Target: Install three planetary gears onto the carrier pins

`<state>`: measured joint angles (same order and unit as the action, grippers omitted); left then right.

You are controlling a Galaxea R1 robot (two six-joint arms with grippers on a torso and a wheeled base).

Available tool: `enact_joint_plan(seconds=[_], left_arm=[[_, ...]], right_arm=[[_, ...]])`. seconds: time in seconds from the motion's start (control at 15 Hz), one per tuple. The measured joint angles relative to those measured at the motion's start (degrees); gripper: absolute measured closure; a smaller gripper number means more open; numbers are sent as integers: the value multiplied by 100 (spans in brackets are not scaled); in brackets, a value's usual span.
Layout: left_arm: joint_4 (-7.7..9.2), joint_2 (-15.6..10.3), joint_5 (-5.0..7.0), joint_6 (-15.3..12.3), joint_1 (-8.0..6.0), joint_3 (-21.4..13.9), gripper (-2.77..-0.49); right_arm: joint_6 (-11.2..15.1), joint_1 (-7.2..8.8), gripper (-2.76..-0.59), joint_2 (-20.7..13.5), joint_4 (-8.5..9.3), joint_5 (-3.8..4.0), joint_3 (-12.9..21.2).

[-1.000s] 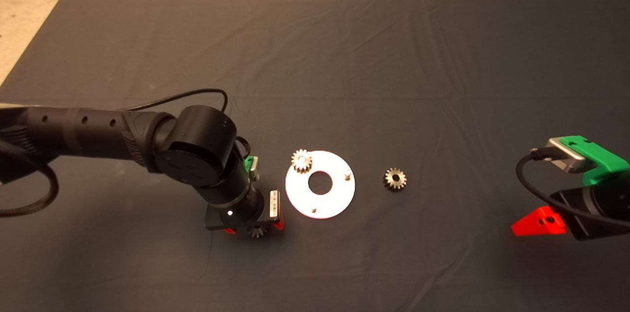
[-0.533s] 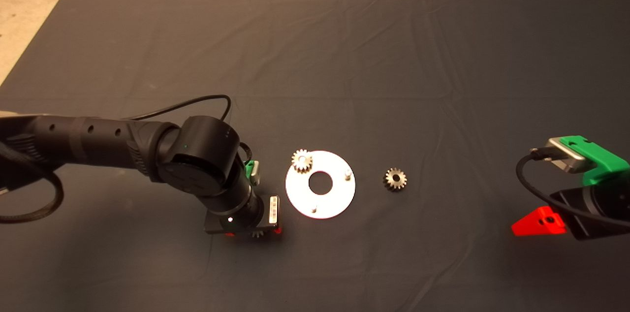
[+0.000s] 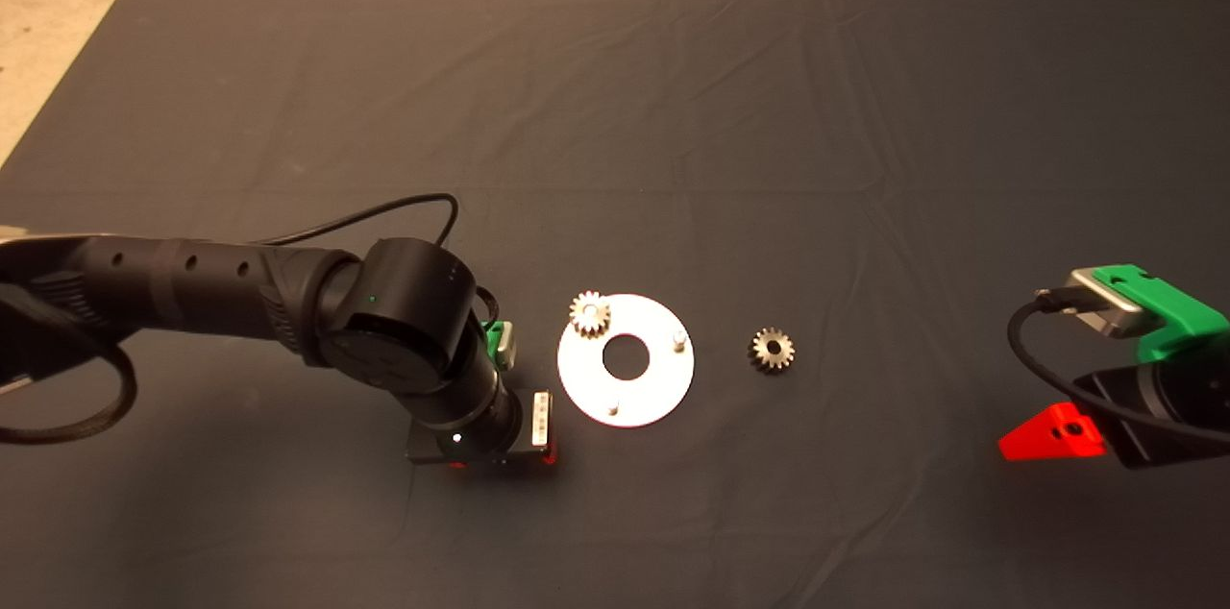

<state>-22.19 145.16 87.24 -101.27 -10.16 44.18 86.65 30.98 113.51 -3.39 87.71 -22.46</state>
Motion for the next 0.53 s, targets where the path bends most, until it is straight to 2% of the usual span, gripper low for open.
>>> enact_joint_plan(seconds=[0.53], left_arm=[[-20, 96, 4, 249, 2, 199, -204]], right_arm=[[0, 0, -273, 0, 0, 0, 0]])
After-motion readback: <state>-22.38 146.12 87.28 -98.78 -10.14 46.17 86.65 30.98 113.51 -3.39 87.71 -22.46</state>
